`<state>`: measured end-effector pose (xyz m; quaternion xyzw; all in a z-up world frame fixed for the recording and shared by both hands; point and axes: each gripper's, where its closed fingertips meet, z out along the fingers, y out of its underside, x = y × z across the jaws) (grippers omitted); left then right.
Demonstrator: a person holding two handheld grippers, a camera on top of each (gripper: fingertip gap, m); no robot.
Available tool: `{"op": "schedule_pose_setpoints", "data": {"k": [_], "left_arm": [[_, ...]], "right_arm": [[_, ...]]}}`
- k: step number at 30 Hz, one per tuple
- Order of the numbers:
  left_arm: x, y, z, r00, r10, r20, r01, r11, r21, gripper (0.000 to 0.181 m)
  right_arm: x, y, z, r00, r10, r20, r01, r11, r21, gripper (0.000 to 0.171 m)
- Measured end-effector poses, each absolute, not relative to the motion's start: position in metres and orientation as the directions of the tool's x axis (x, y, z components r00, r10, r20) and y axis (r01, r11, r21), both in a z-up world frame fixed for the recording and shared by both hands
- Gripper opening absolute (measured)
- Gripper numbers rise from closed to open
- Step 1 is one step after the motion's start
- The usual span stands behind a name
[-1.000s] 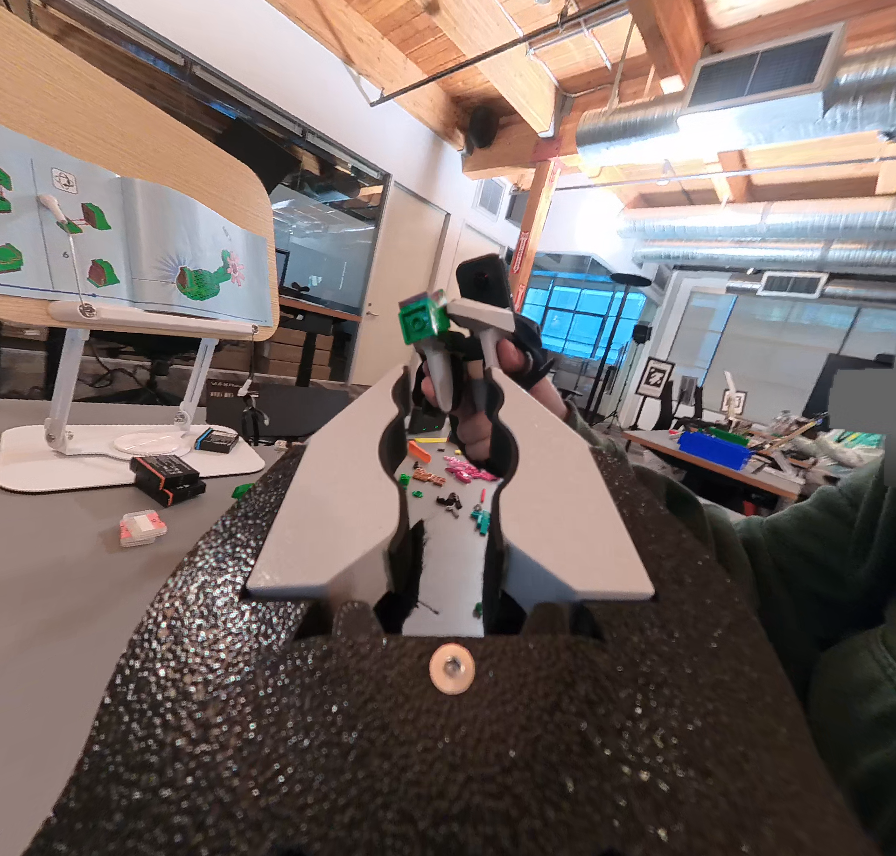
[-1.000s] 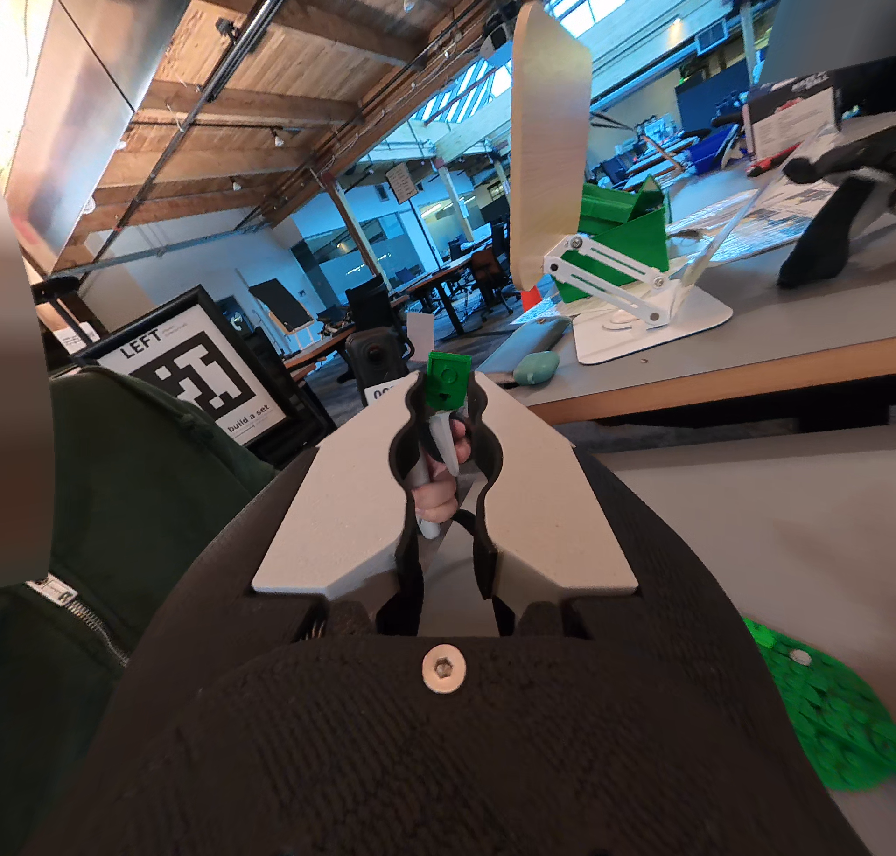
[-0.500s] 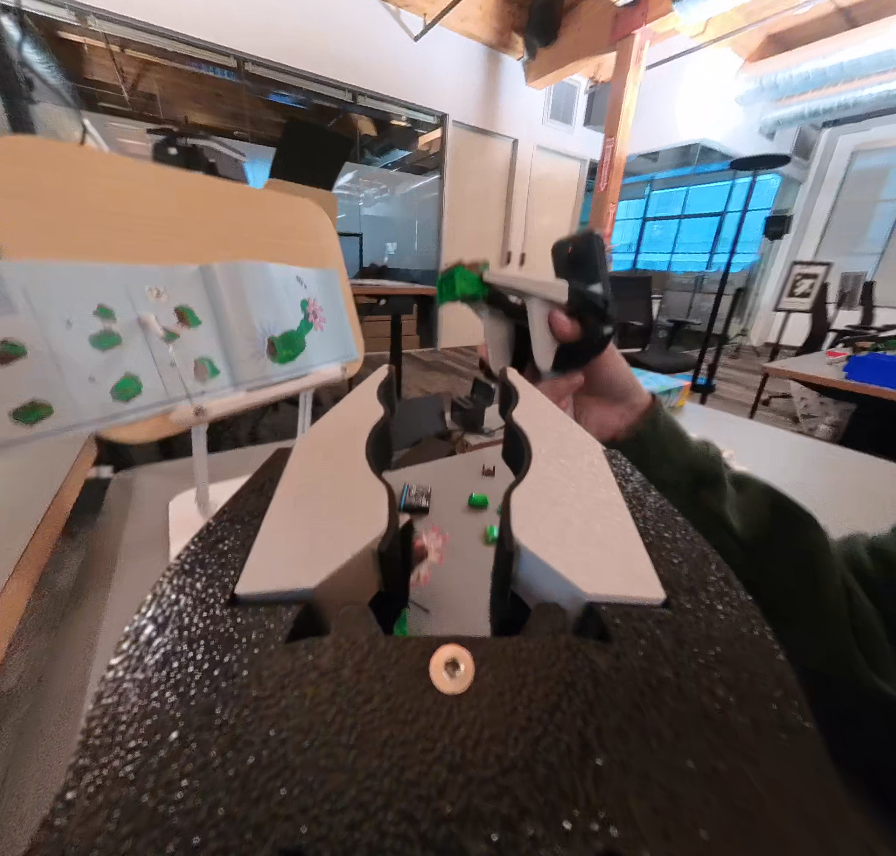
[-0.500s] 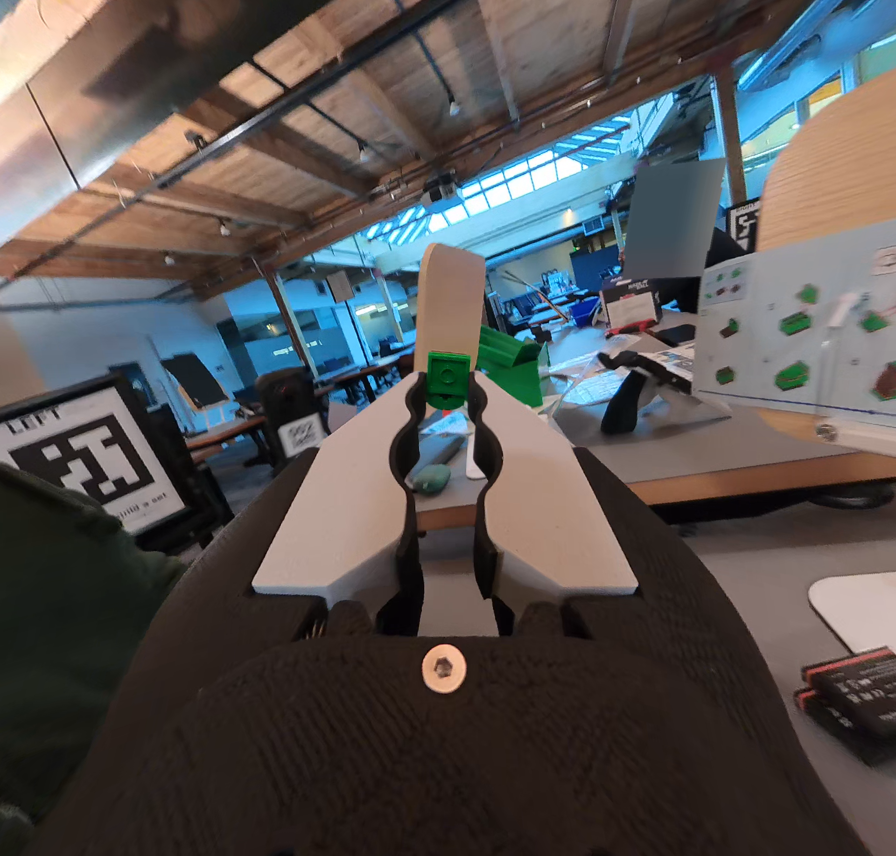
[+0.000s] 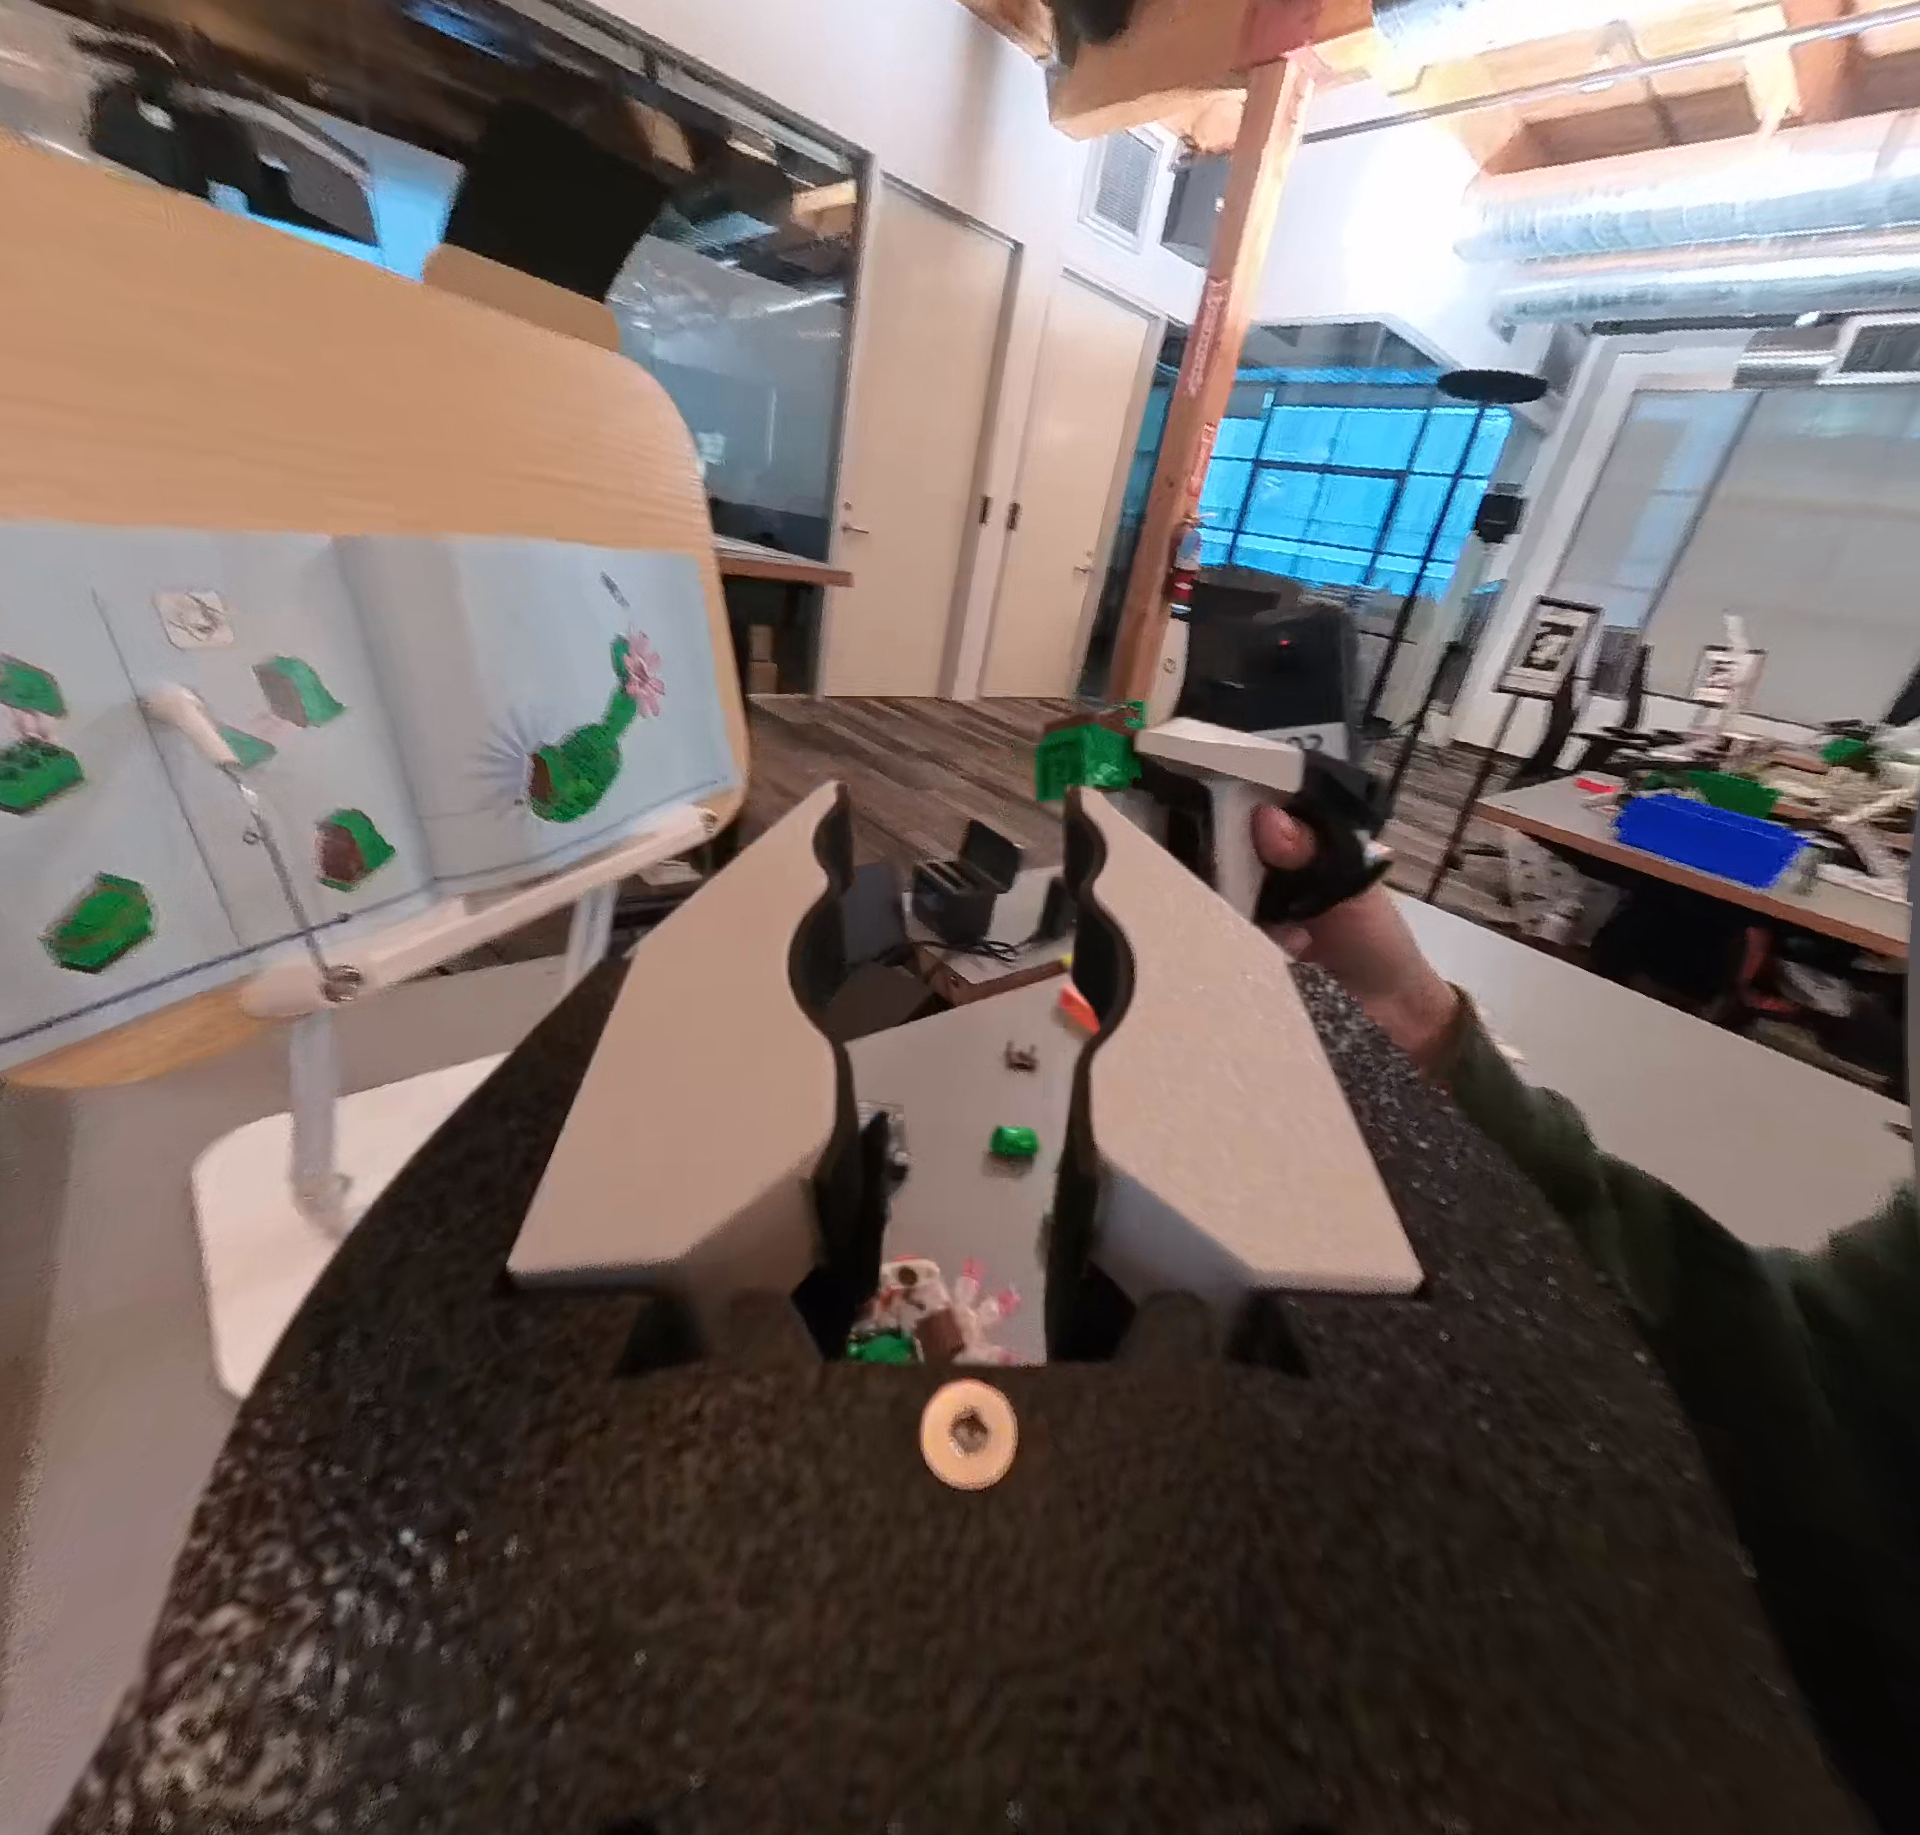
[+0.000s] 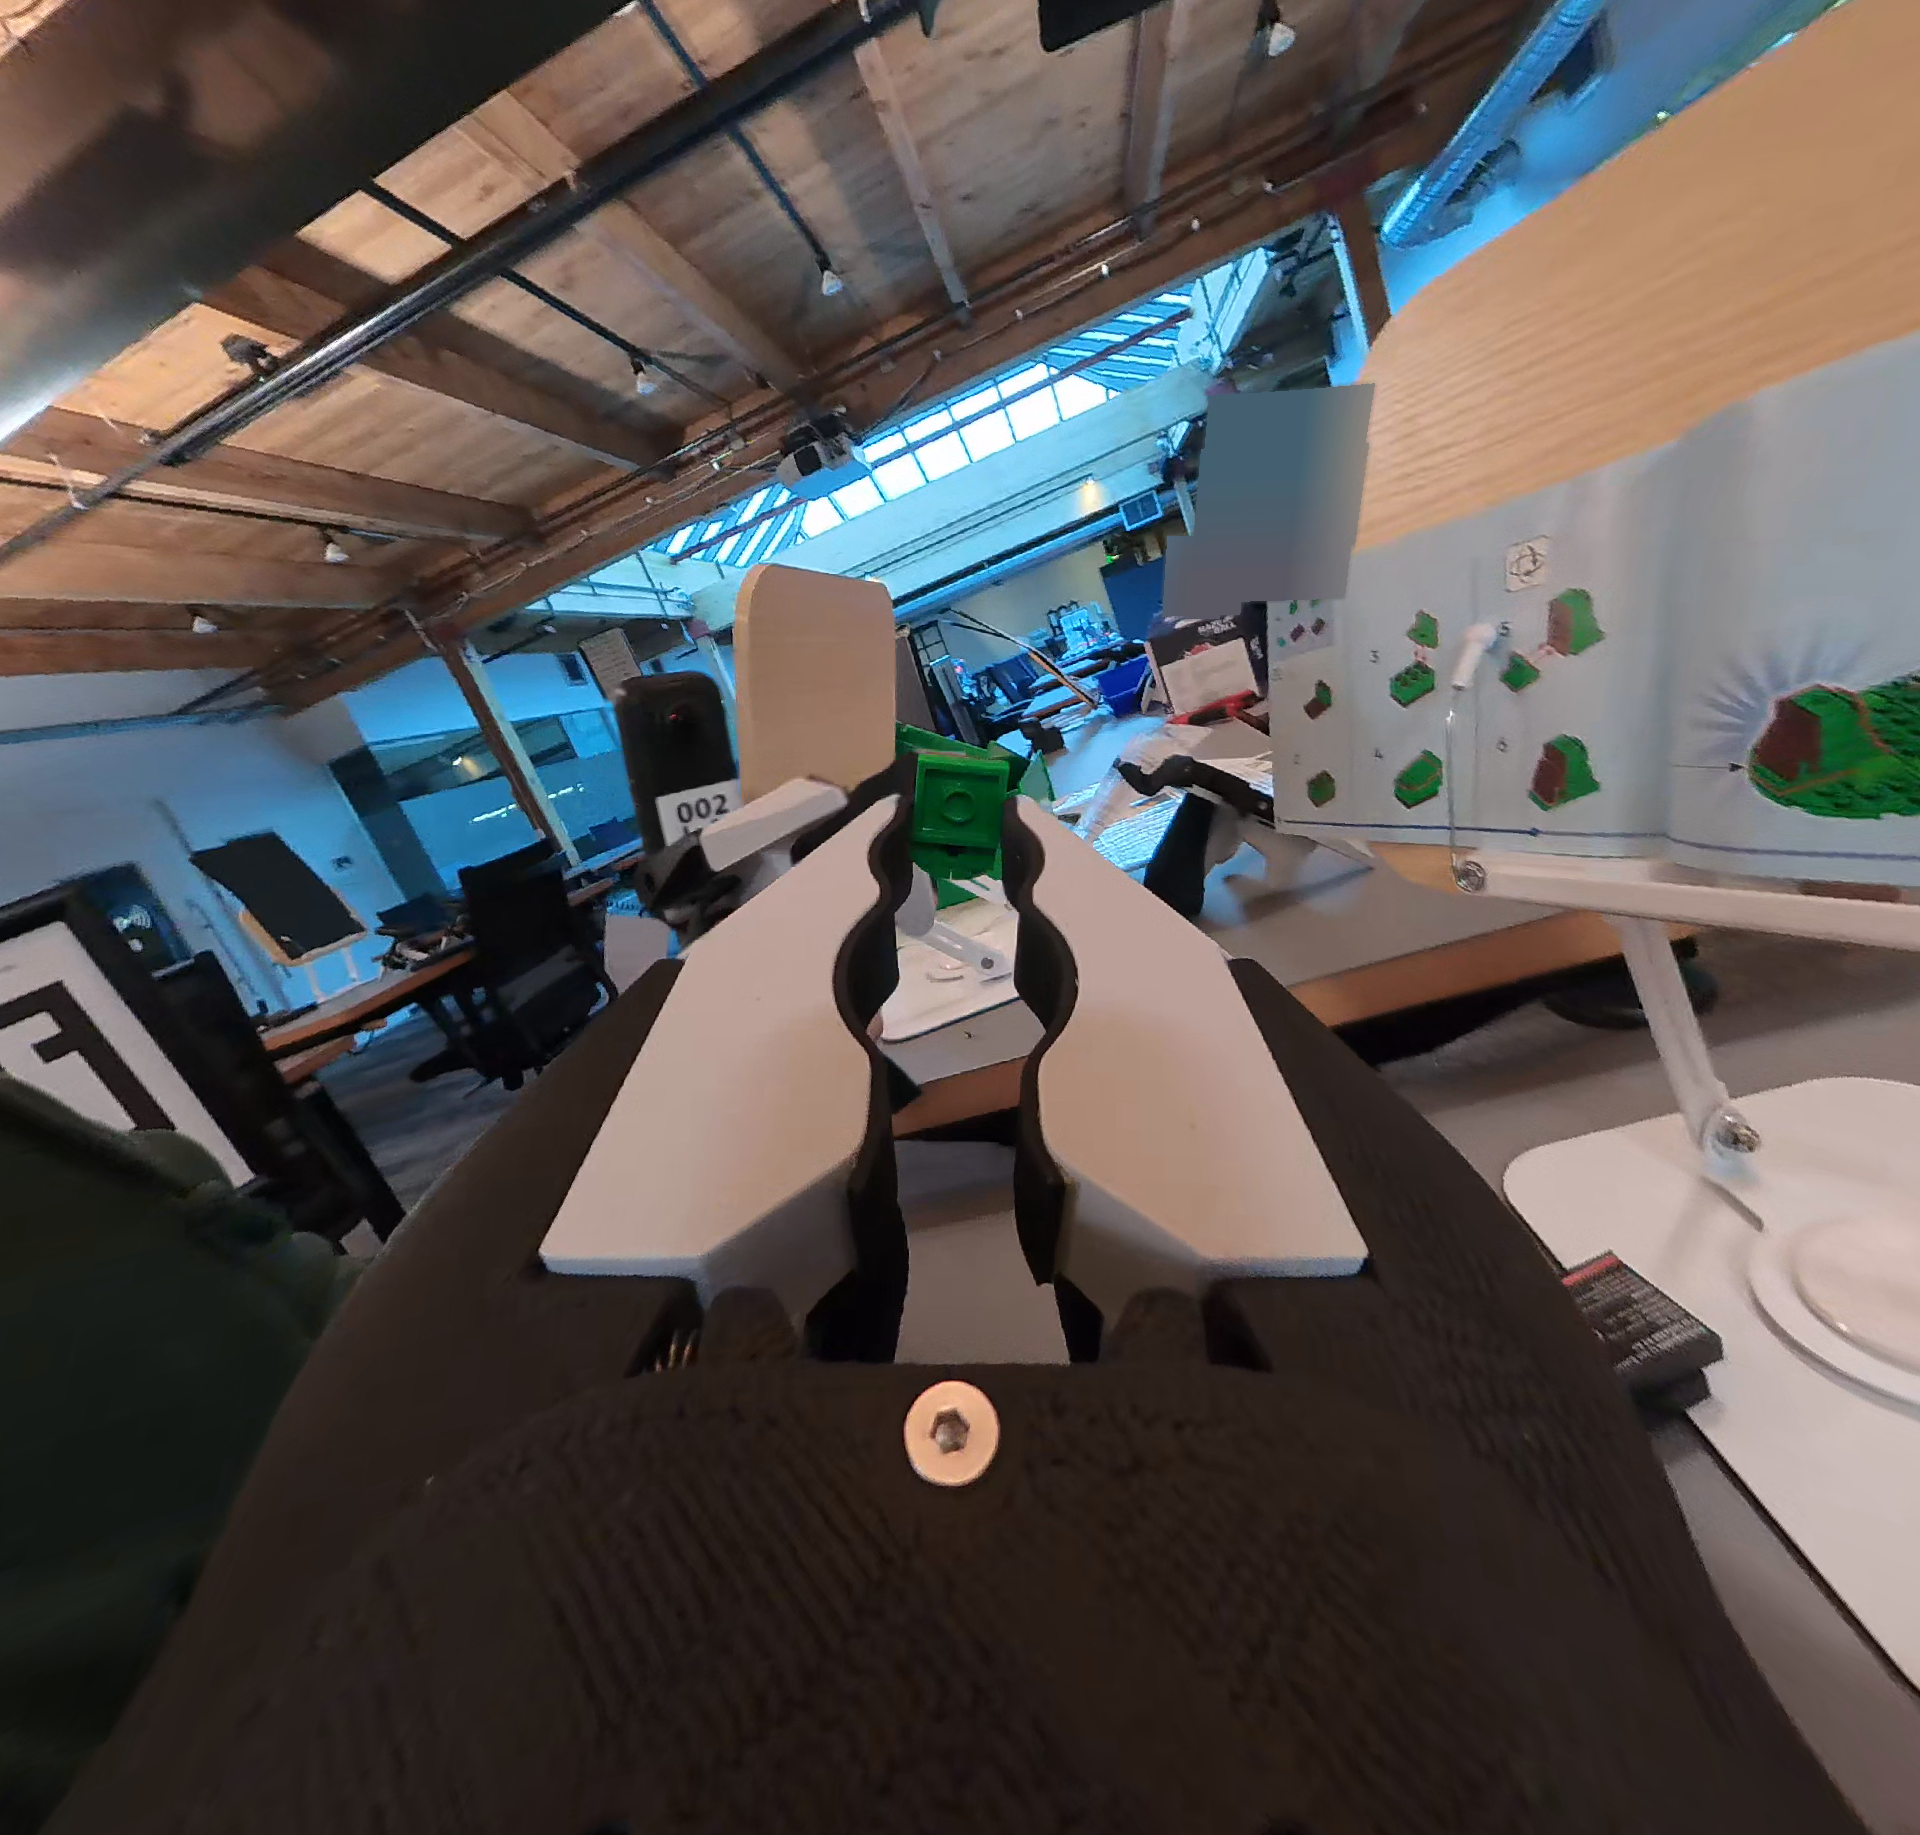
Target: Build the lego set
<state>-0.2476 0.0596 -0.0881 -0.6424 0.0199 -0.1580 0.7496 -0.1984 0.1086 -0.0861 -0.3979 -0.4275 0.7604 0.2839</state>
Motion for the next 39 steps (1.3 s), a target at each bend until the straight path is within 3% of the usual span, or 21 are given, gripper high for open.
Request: {"op": "schedule_pose_setpoints", "data": {"k": [12, 18, 23, 39], "left_arm": [[-0.236, 0.058, -0.098, 0.939, -0.318, 0.134, 0.155, 0.043, -0.987, 0.037], [-0.217, 0.069, -0.107, 0.937, -0.348, 0.033, 0.043, 0.021, -0.999, 0.039], [-0.201, 0.071, -0.105, 0.911, -0.412, 0.010, 0.030, 0.041, -0.999, 0.040], [-0.184, 0.064, -0.104, 0.881, -0.472, -0.038, -0.020, 0.043, -0.999, 0.038]], "right_arm": [[-0.203, 0.106, -0.094, -0.538, 0.753, -0.379, -0.041, -0.473, -0.880, 0.015], [-0.200, 0.108, -0.097, -0.561, 0.747, -0.357, -0.042, -0.456, -0.889, 0.015], [-0.183, 0.091, -0.086, -0.694, 0.683, -0.227, -0.125, -0.426, -0.896, 0.015], [-0.173, 0.070, -0.092, -0.706, 0.708, -0.021, -0.208, -0.235, -0.949, 0.015]]}}
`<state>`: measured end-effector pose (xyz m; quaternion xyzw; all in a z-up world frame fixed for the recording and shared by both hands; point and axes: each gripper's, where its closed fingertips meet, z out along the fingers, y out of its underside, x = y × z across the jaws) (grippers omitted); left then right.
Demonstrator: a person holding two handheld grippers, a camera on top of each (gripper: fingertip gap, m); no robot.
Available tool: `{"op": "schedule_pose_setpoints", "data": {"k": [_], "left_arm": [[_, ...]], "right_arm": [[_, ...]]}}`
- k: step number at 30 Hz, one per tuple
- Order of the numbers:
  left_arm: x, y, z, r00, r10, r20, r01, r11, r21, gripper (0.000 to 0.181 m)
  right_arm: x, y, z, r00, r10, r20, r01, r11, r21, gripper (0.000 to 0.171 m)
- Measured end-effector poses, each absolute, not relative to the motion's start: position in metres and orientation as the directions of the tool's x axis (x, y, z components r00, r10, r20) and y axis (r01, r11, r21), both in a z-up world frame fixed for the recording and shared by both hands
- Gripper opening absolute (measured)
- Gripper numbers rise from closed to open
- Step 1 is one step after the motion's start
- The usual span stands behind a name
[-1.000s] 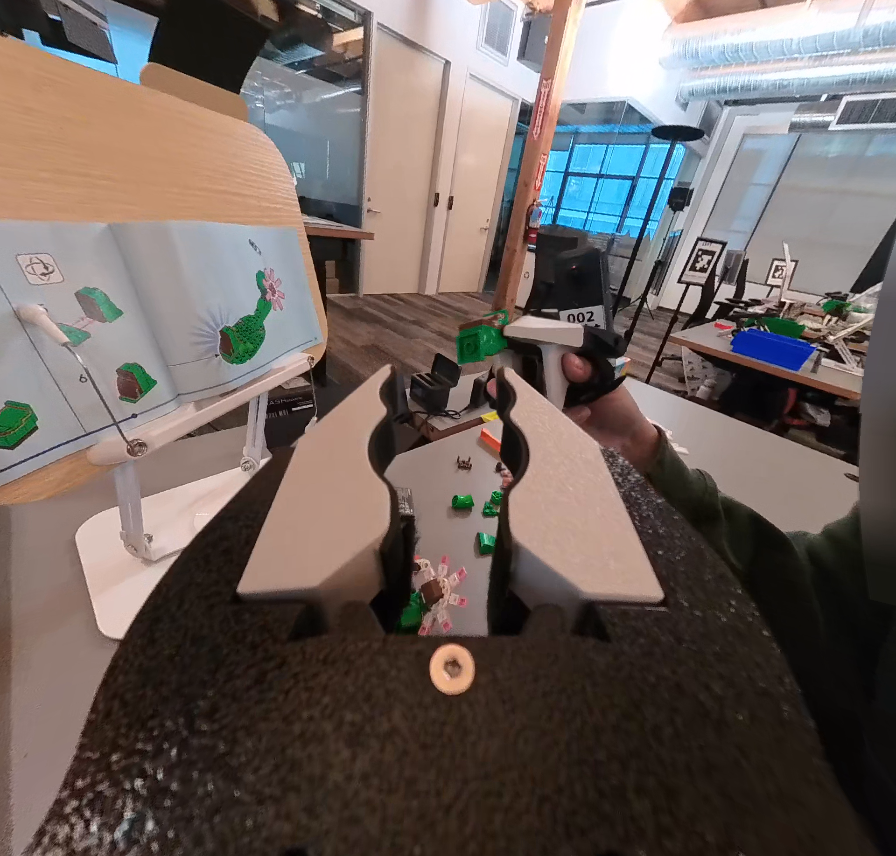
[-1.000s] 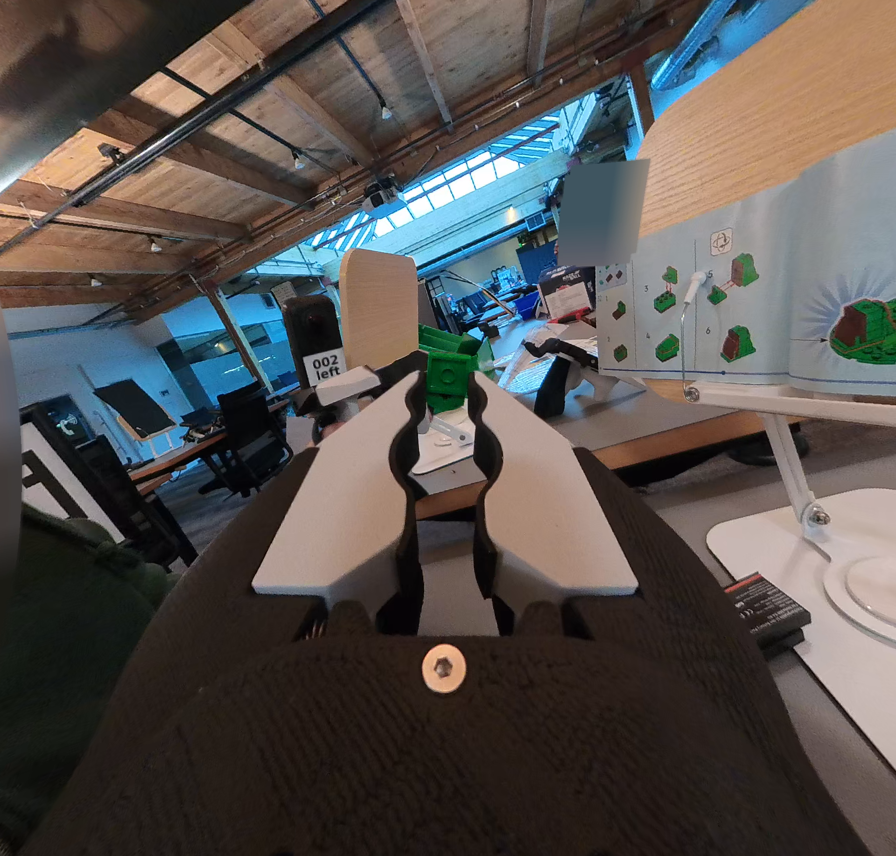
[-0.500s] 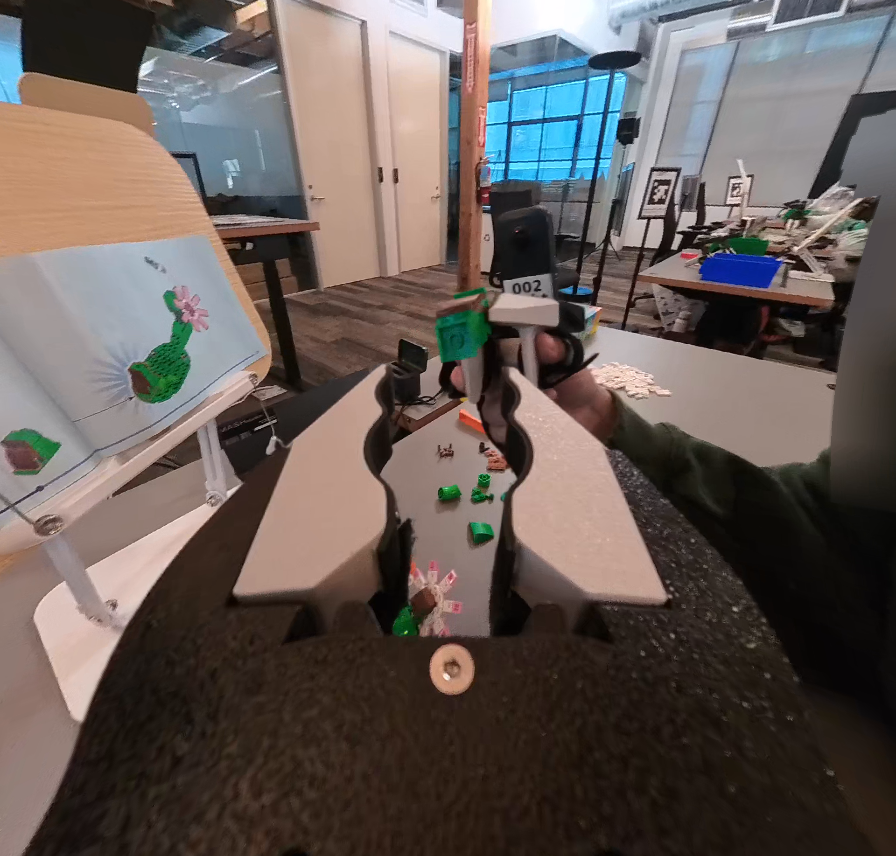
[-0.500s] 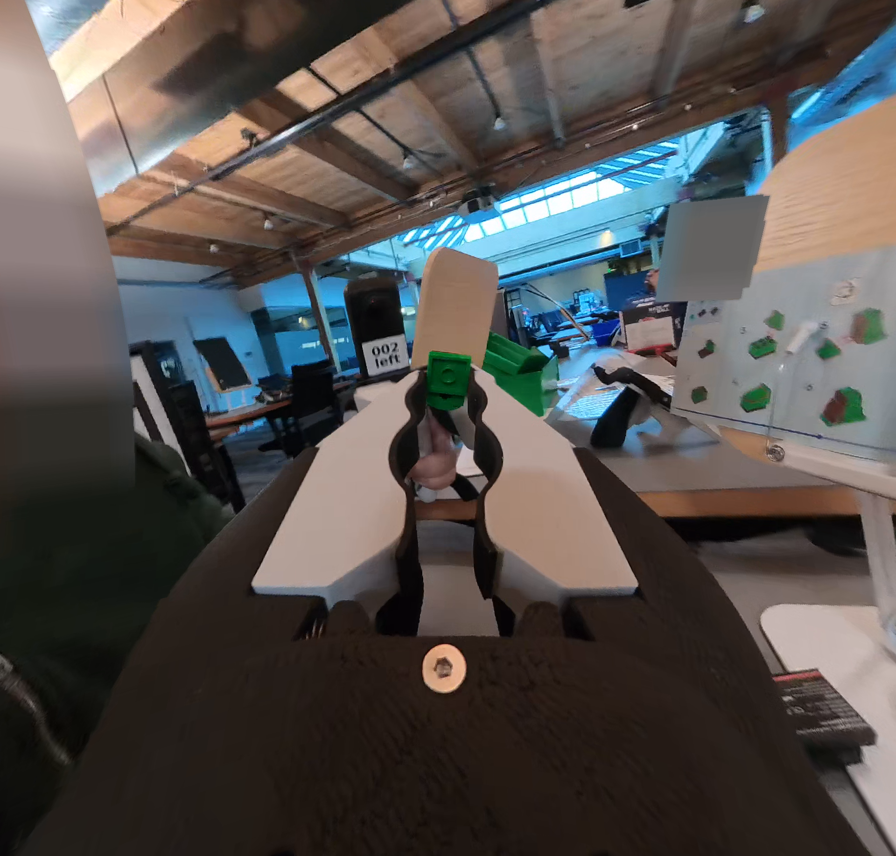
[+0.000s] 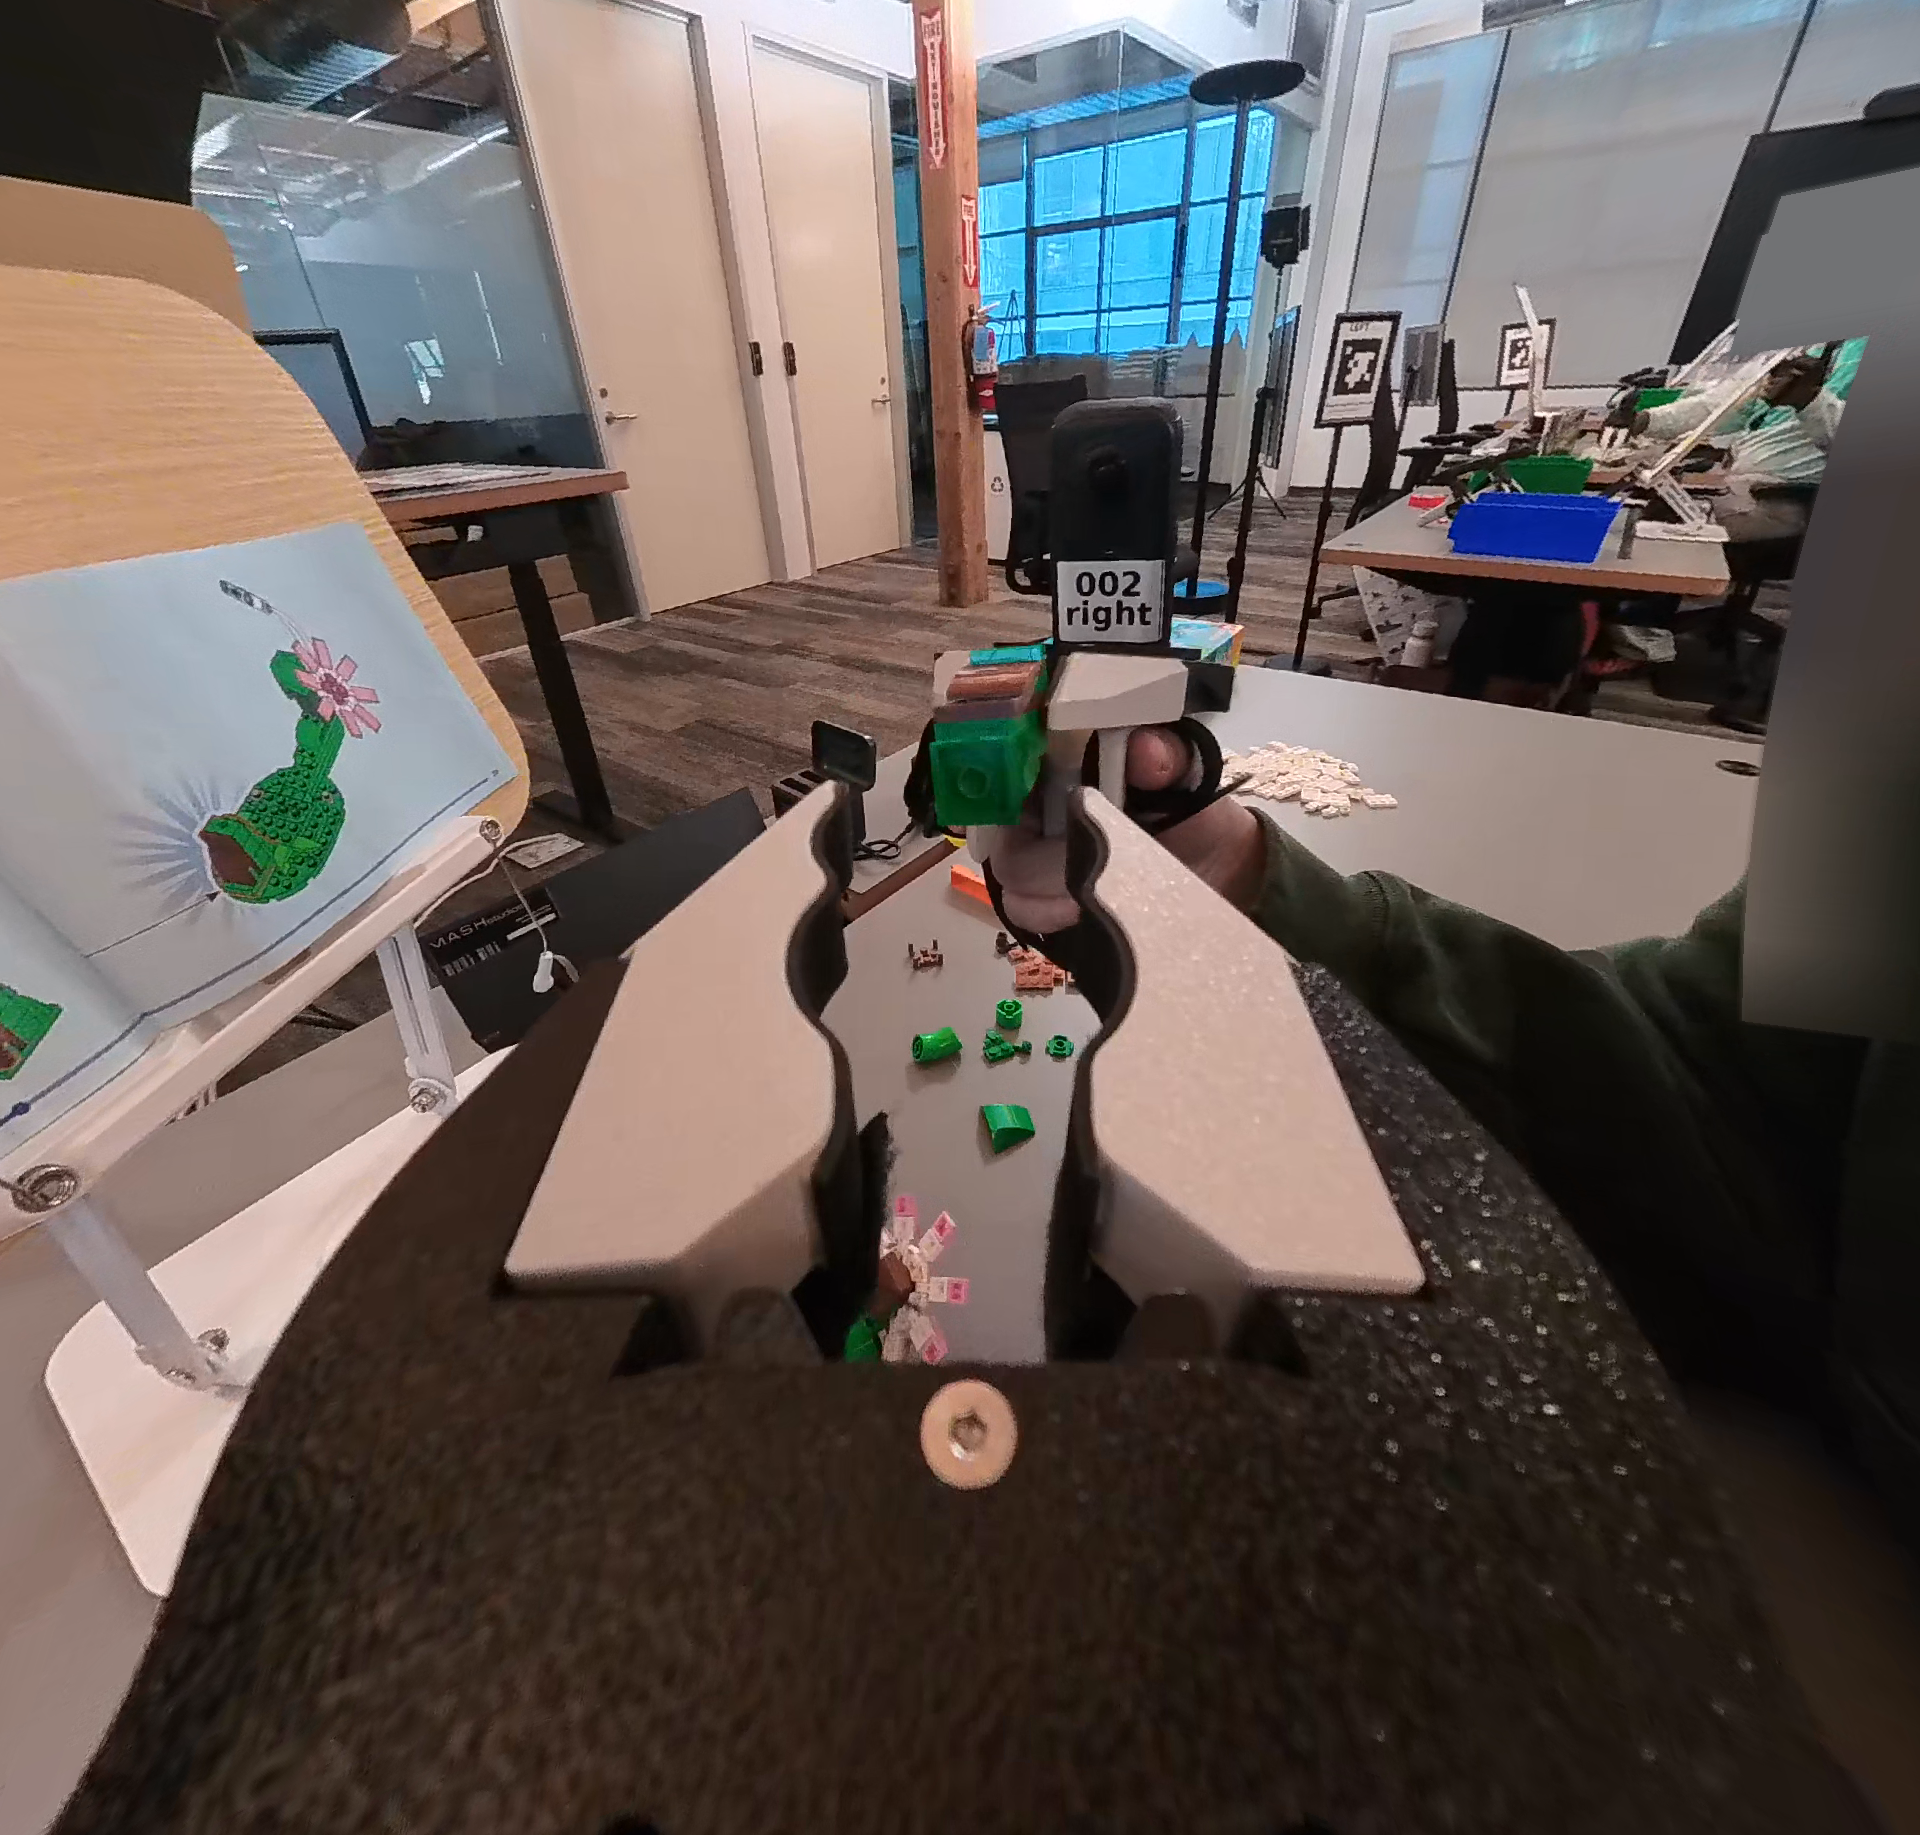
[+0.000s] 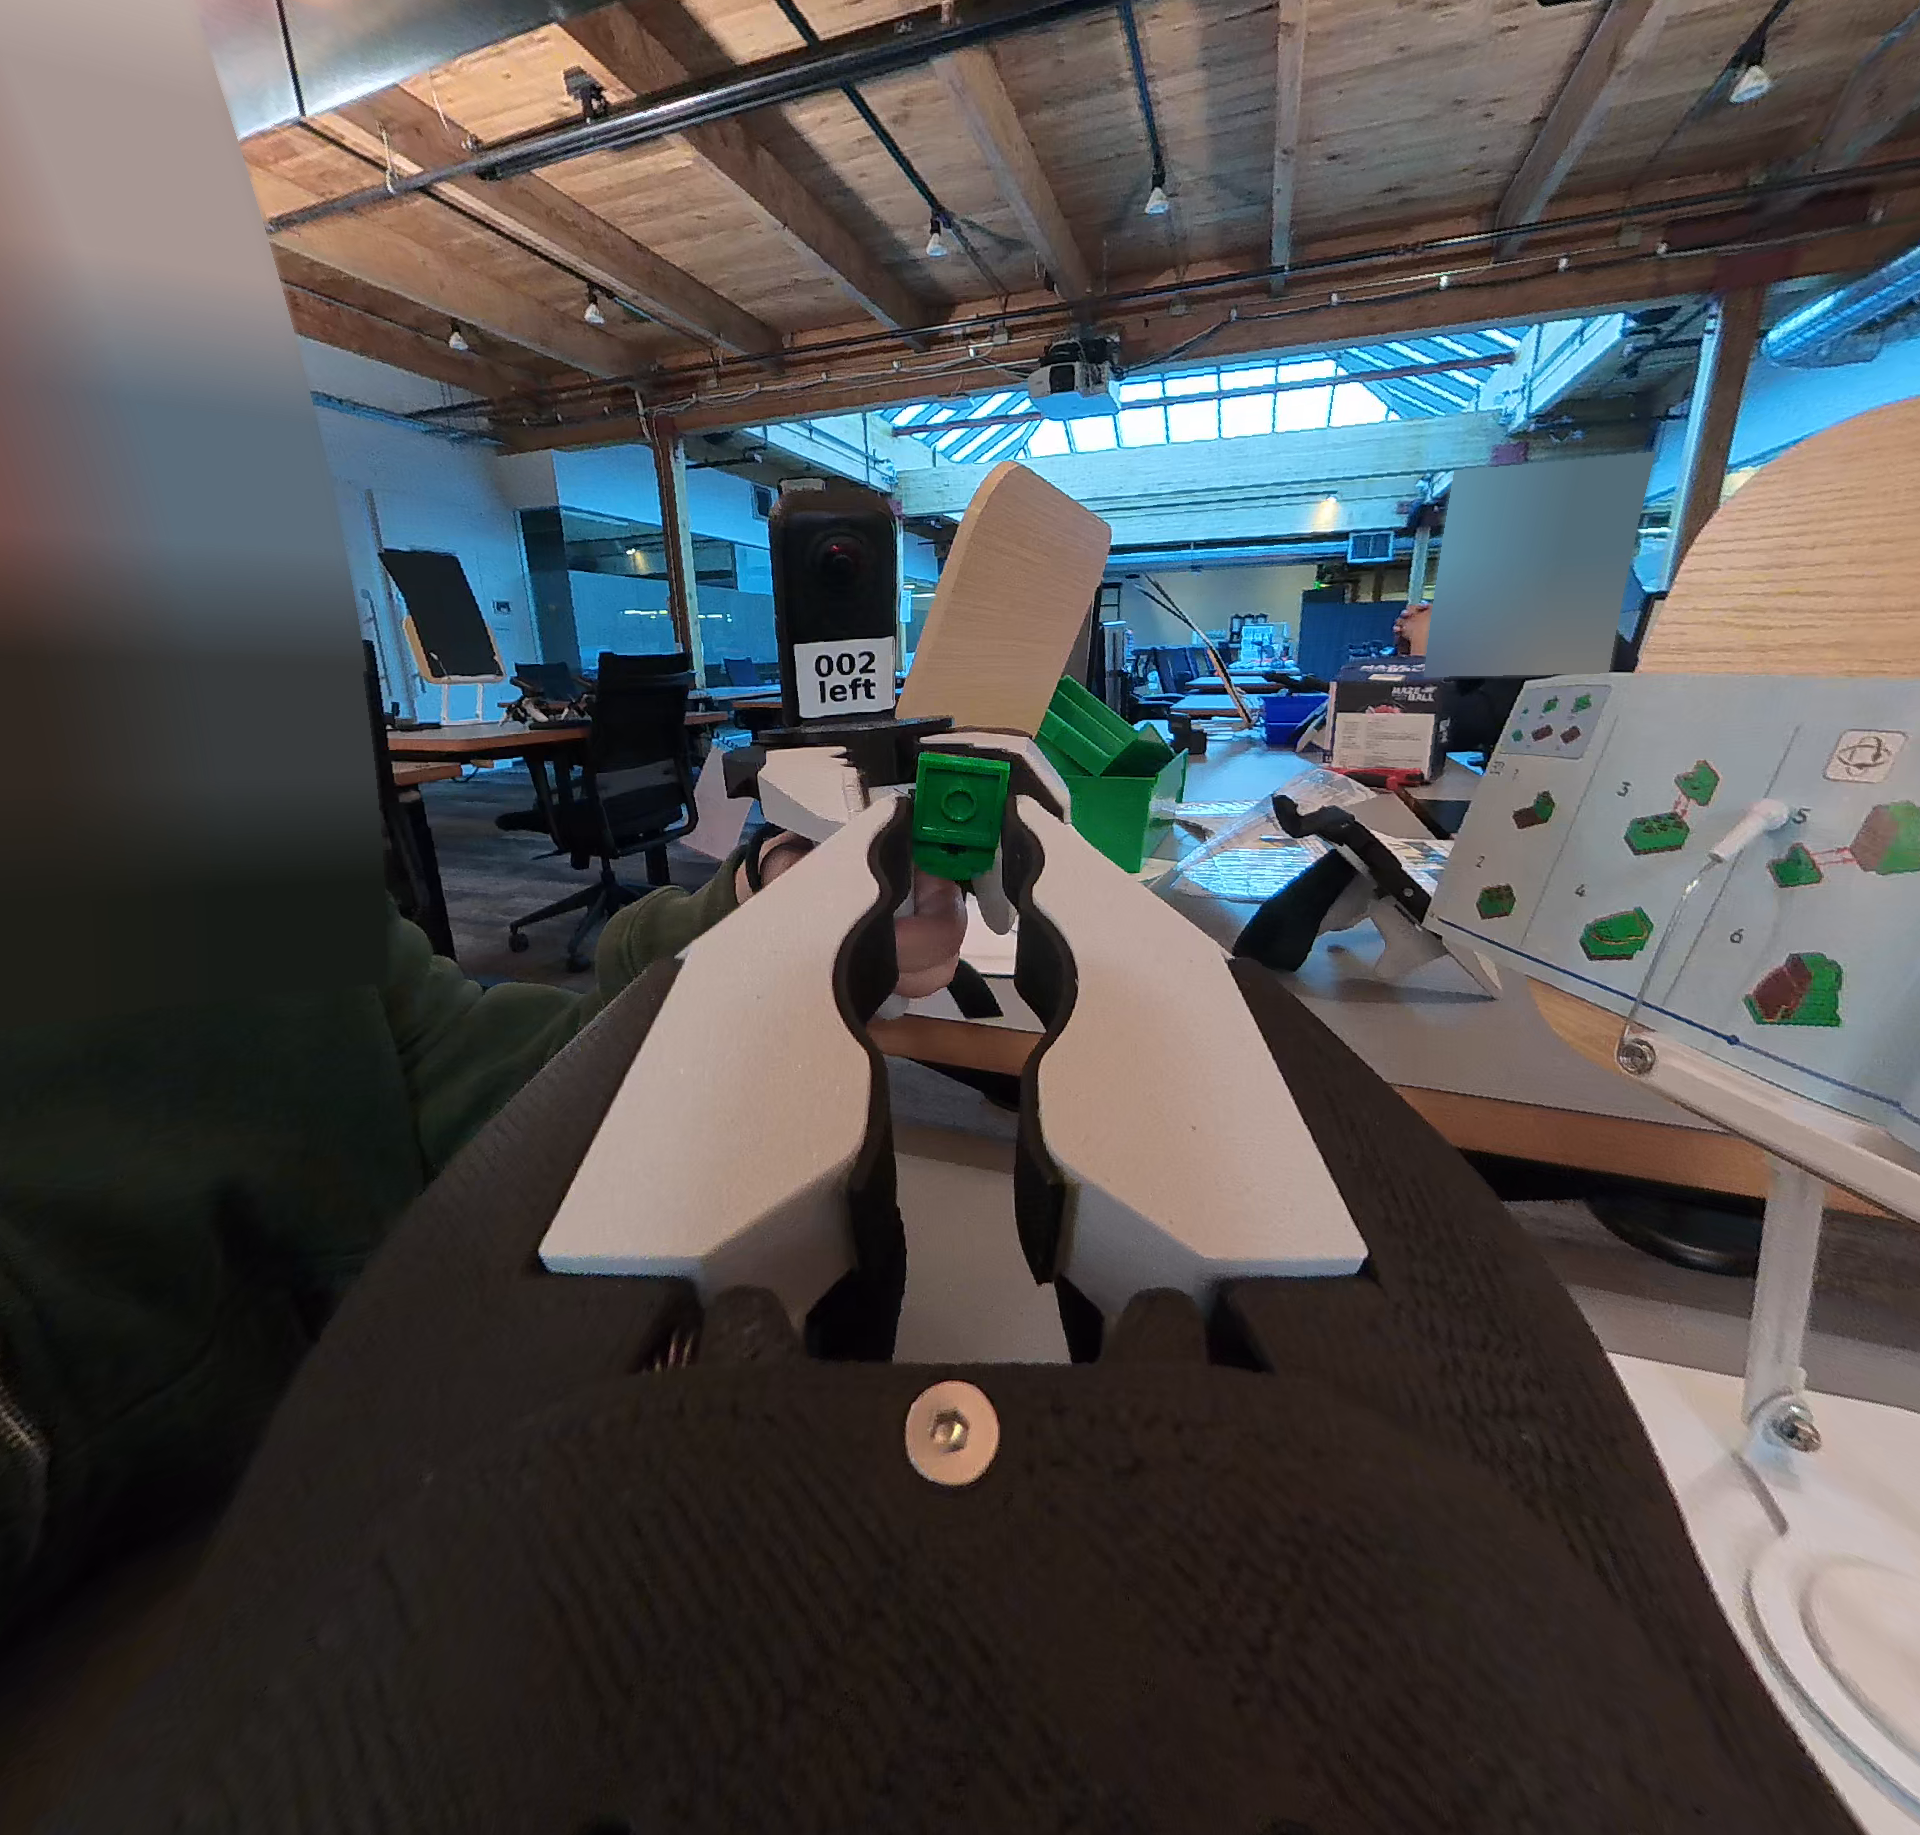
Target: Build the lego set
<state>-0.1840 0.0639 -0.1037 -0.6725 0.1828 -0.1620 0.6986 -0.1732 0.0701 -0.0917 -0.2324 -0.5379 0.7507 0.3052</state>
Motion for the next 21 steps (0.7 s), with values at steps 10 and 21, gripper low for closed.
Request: {"op": "schedule_pose_setpoints", "data": {"k": [10, 21], "left_arm": [[-0.176, 0.060, -0.103, 0.856, -0.515, -0.046, -0.024, 0.048, -0.999, 0.035], [-0.168, 0.057, -0.104, 0.835, -0.547, -0.069, -0.051, 0.047, -0.998, 0.032]], "right_arm": [[-0.168, 0.062, -0.092, -0.710, 0.702, 0.061, -0.249, -0.169, -0.954, 0.015], [-0.163, 0.057, -0.091, -0.710, 0.694, 0.120, -0.293, -0.135, -0.947, 0.015]]}}
